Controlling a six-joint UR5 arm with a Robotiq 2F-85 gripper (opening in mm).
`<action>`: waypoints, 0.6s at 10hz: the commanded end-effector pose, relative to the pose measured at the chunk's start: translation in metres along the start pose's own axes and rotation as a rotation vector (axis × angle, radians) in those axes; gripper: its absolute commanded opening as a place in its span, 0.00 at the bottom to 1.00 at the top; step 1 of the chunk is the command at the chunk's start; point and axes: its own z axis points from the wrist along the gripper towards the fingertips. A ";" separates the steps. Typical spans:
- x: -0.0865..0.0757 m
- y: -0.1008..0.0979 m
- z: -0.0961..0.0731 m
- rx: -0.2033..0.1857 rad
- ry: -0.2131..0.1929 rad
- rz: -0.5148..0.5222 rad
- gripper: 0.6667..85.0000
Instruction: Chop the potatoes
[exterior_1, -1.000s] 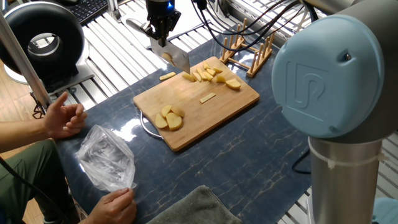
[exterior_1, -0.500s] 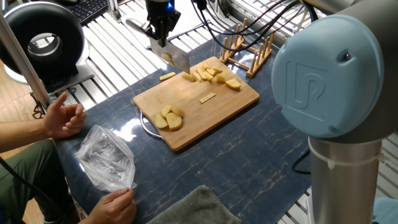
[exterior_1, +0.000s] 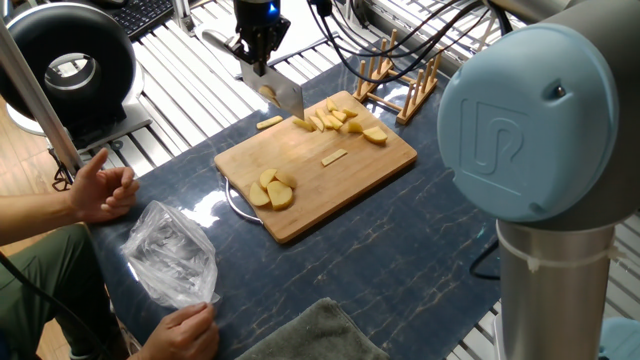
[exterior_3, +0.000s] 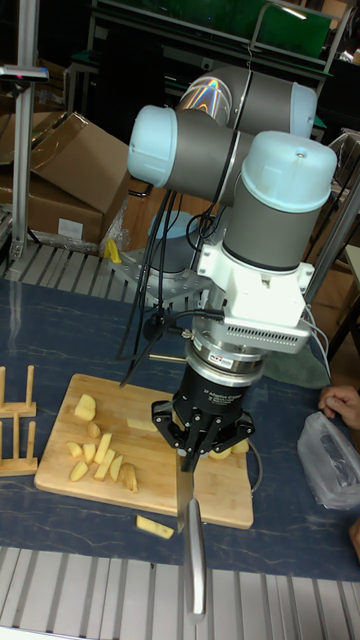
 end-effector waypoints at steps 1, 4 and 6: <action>0.000 0.002 -0.001 -0.011 -0.001 0.007 0.00; -0.001 0.002 -0.001 -0.011 -0.003 0.007 0.00; 0.001 0.003 0.000 -0.010 0.005 -0.001 0.00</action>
